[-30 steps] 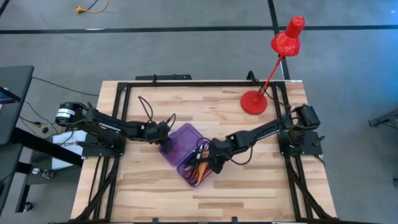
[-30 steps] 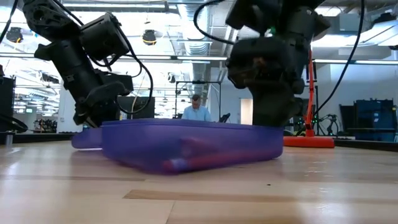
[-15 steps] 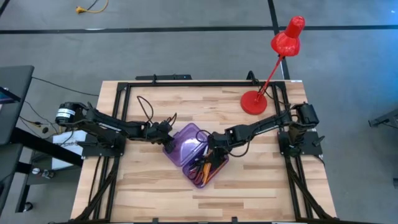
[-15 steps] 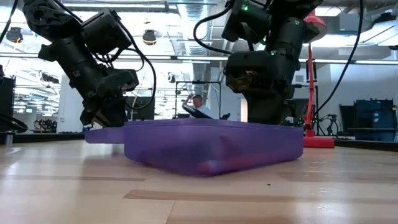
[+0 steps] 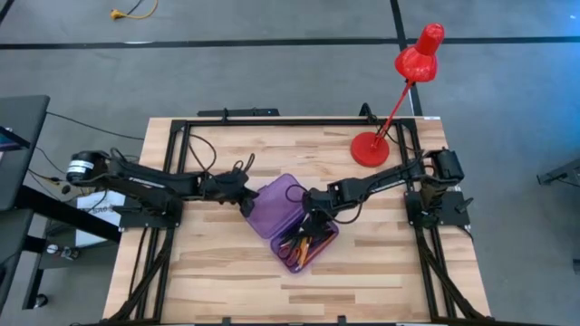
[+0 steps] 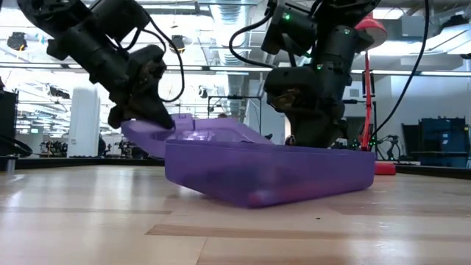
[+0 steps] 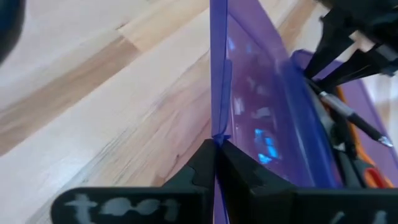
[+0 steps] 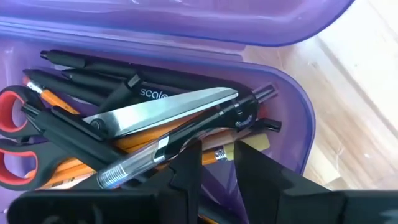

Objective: Pick & place school supplies into a supply box
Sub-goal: Close the purple supply box

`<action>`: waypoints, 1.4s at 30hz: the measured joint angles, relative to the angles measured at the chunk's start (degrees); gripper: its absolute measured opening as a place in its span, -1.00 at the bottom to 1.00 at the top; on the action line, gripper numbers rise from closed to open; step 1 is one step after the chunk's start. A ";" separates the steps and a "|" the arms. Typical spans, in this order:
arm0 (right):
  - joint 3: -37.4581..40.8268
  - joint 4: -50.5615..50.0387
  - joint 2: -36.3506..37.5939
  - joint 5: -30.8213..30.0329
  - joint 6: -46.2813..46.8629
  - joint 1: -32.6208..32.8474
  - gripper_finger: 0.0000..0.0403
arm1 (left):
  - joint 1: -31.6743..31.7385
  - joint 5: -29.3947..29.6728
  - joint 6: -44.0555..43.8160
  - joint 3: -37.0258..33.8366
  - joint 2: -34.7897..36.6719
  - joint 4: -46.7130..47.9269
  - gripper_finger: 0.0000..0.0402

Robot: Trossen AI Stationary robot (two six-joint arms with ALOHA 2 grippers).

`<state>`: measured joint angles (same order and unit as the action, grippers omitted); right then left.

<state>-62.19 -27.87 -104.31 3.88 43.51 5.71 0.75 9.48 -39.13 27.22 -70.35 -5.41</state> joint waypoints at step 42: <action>0.03 0.32 -0.04 -0.98 0.11 -0.60 -0.79 | -1.41 -3.14 0.87 0.04 1.35 13.47 -0.45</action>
<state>-62.16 -27.55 -104.36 2.91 43.63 5.10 -0.66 6.35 -38.27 27.27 -69.00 8.06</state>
